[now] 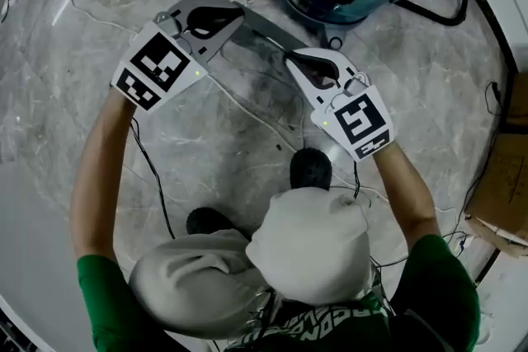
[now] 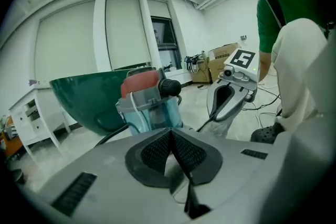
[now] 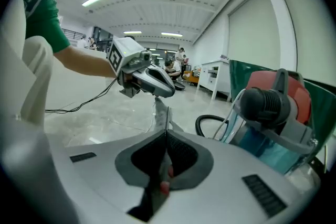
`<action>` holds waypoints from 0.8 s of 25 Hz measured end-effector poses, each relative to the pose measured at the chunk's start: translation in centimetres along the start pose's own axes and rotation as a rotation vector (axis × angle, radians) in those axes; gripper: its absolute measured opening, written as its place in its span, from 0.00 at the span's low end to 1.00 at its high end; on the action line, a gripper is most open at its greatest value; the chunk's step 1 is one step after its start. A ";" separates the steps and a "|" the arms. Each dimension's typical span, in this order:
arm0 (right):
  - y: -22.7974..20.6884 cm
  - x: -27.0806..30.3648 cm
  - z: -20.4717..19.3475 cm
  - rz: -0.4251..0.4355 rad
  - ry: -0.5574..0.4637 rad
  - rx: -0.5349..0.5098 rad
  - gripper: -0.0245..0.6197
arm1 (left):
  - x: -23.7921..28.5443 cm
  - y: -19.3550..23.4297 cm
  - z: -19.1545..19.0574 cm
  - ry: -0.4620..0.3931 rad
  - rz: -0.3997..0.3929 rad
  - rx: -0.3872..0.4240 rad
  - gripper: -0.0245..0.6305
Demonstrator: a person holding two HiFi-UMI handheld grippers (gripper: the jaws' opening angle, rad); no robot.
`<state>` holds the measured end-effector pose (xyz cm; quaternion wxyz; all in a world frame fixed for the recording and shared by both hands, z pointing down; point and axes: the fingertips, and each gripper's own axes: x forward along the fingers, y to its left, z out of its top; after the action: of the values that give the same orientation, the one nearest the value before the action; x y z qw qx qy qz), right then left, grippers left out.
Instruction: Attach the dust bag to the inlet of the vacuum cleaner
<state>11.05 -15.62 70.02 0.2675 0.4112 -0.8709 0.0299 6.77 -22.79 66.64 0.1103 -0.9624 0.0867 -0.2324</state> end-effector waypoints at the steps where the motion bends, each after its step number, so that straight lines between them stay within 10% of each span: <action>1: -0.3 -0.5 0.1 0.006 0.002 -0.001 0.06 | 0.5 -0.1 0.5 0.000 -0.022 0.009 0.03; 9: -4.1 -3.7 1.3 0.015 -0.019 0.019 0.06 | 3.7 -1.9 3.5 0.019 -0.235 0.018 0.03; 20: -6.1 -5.3 2.0 0.053 -0.029 -0.090 0.06 | 5.1 -2.0 5.2 -0.016 -0.318 -0.054 0.03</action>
<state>17.35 -16.49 64.69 0.2723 0.3762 -0.8856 -0.0080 13.89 -21.05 64.77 0.0471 -0.9684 -0.0612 -0.2371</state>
